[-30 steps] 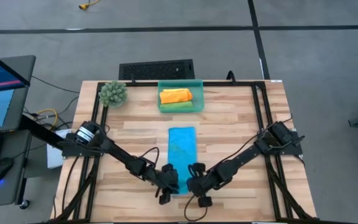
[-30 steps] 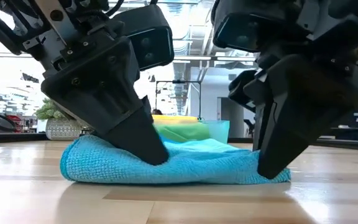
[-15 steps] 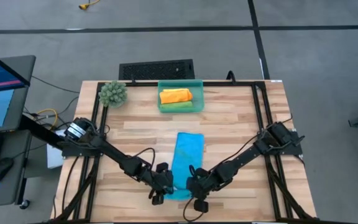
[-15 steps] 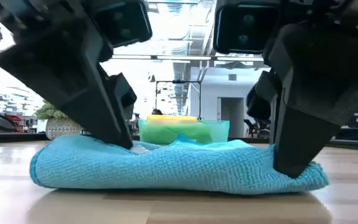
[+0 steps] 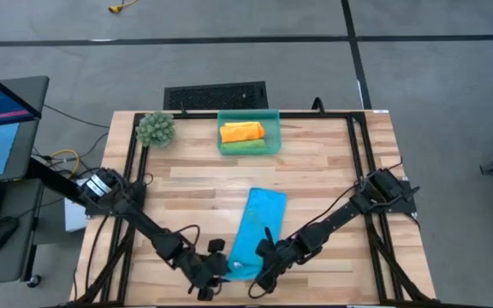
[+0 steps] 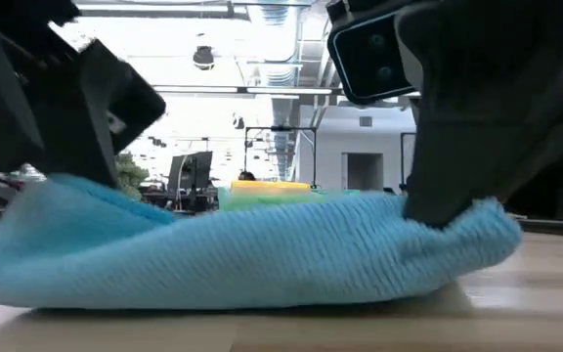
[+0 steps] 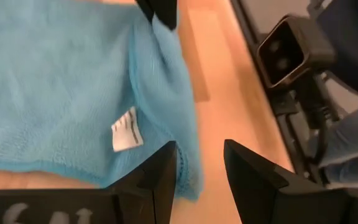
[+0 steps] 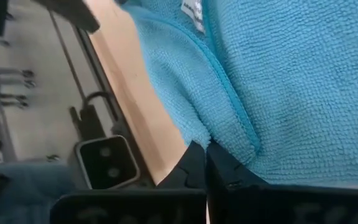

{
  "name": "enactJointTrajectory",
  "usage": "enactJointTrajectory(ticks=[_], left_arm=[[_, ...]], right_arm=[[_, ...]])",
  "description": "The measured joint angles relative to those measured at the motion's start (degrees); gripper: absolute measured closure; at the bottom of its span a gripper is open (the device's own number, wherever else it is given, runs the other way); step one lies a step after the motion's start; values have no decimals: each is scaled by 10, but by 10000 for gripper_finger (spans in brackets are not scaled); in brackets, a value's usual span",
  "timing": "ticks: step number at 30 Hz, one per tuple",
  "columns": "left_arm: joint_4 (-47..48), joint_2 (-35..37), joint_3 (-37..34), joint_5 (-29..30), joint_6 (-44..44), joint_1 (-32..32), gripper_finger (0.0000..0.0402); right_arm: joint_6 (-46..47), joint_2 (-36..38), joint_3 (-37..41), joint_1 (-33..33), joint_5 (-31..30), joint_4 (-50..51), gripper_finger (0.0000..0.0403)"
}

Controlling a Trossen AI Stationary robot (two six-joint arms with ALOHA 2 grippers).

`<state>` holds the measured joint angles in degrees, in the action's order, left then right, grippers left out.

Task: Roll microfiber towels into tight, uniform cylinder then place into a basket
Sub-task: Roll the blue towel

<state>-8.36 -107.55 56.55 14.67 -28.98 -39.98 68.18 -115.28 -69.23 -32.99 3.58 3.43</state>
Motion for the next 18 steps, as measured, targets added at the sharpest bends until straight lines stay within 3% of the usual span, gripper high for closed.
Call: enactJointTrajectory(ticks=[5, 12, 18], left_arm=[[-26, 0, 0, 47, 24, -21, 276], [-12, -3, 1, 26, 61, -26, 276], [2, -3, 1, 55, 127, -28, 276]], right_arm=[[55, 0, 0, 0, 0, -17, 394], [69, 0, 0, 0, -4, -16, 399], [69, 1, 0, 0, -5, -17, 396]])
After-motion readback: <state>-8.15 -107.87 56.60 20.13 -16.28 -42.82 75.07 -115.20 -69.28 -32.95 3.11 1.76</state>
